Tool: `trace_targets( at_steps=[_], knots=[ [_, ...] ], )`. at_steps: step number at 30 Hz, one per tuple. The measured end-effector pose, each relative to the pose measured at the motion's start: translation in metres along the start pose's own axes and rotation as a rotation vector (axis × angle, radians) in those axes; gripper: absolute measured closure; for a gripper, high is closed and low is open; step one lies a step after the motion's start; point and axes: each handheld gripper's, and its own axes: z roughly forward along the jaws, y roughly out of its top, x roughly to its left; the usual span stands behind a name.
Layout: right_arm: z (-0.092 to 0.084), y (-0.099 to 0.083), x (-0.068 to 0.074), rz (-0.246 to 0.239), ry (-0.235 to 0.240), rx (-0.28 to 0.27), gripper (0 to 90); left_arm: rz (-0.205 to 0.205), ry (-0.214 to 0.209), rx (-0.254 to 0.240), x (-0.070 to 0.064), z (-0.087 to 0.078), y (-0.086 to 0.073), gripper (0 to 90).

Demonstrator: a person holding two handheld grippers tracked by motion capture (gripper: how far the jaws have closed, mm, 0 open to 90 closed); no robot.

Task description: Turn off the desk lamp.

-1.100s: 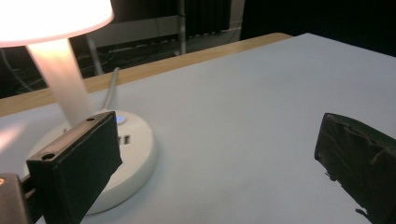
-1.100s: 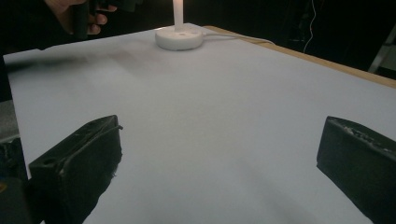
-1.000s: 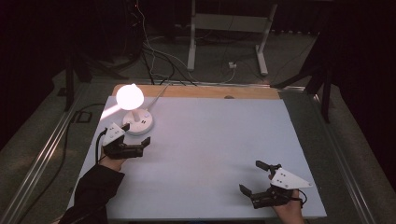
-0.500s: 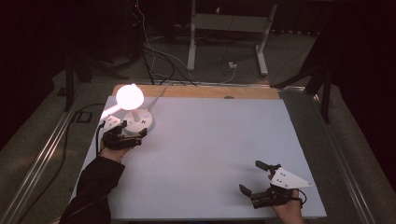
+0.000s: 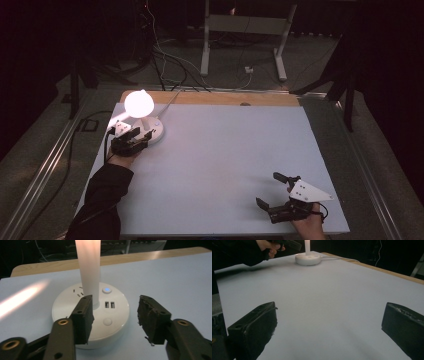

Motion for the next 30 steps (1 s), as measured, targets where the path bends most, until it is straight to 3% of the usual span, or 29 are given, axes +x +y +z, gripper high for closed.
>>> trace_targets(
  at_steps=[6, 9, 15, 16, 22, 26, 30],
  knots=[
    [0.0, 0.0, 0.0, -0.003, 0.0, 0.001, 0.0, 0.019, -0.022, 0.023, 0.002, 0.01, -0.003, 70.4],
    [0.0, 0.0, -0.001, -0.002, 0.0, 0.003, 0.0, 0.036, -0.026, 0.037, 0.002, 0.015, -0.004, 75.4],
    [0.0, -0.001, -0.001, -0.002, 0.0, 0.004, 0.0, 0.047, -0.01, 0.067, 0.005, 0.022, -0.006, 84.9],
    [0.0, -0.001, -0.001, -0.002, 0.0, 0.004, 0.0, 0.056, 0.008, 0.077, 0.004, 0.023, -0.006, 87.3],
    [0.0, -0.001, -0.001, -0.001, 0.0, 0.004, 0.0, 0.039, -0.007, 0.064, 0.008, 0.026, -0.006, 90.0],
    [0.0, -0.001, -0.001, -0.001, -0.001, 0.004, 0.0, 0.059, 0.001, 0.081, 0.007, 0.028, -0.007, 90.0],
    [0.0, -0.001, -0.001, -0.002, -0.002, 0.005, 0.0, 0.051, -0.008, 0.08, 0.009, 0.029, -0.007, 90.0]
  ],
)
